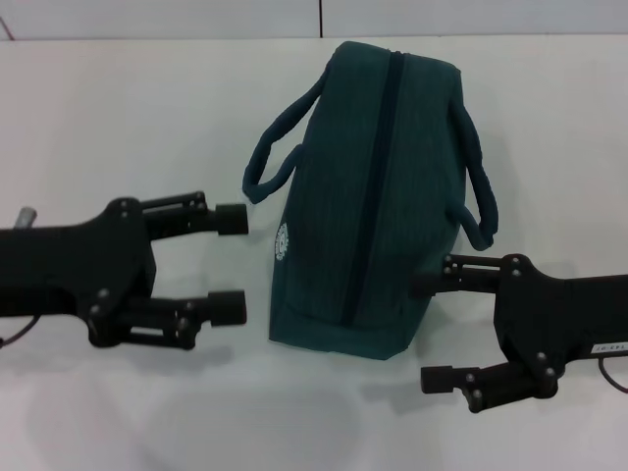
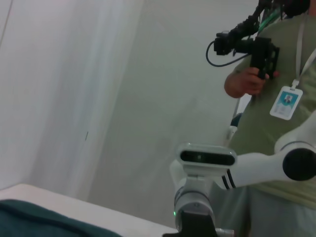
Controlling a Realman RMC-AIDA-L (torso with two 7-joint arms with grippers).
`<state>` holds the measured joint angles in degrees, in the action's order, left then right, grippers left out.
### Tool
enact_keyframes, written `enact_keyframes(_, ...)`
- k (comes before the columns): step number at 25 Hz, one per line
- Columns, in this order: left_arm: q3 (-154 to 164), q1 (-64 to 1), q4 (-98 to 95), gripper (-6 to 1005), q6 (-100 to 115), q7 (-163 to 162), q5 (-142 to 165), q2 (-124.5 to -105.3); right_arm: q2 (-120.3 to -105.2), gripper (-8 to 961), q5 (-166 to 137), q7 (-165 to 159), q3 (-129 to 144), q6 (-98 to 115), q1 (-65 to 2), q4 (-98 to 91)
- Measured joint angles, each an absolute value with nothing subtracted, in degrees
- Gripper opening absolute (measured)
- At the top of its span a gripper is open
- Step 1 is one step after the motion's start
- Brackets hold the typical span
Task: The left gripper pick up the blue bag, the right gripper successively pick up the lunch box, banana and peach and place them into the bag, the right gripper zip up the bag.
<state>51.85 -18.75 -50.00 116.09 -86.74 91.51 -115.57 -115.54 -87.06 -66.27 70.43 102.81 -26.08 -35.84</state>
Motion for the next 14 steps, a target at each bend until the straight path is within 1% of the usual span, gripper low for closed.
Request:
enact_keyframes(4,52.04,-17.56,-49.71,875,116.23,-84.81,92.5,-115.83,-115.66,860,-86.93,-66.26,70.57,102.53,-26.25,-35.8)
enact_keyframes(14,54.08,-16.05,-49.19,876,116.28,-82.91,92.71,-115.79,-115.85,860,-86.84,-66.33,70.58,102.17,-26.72,-35.58)
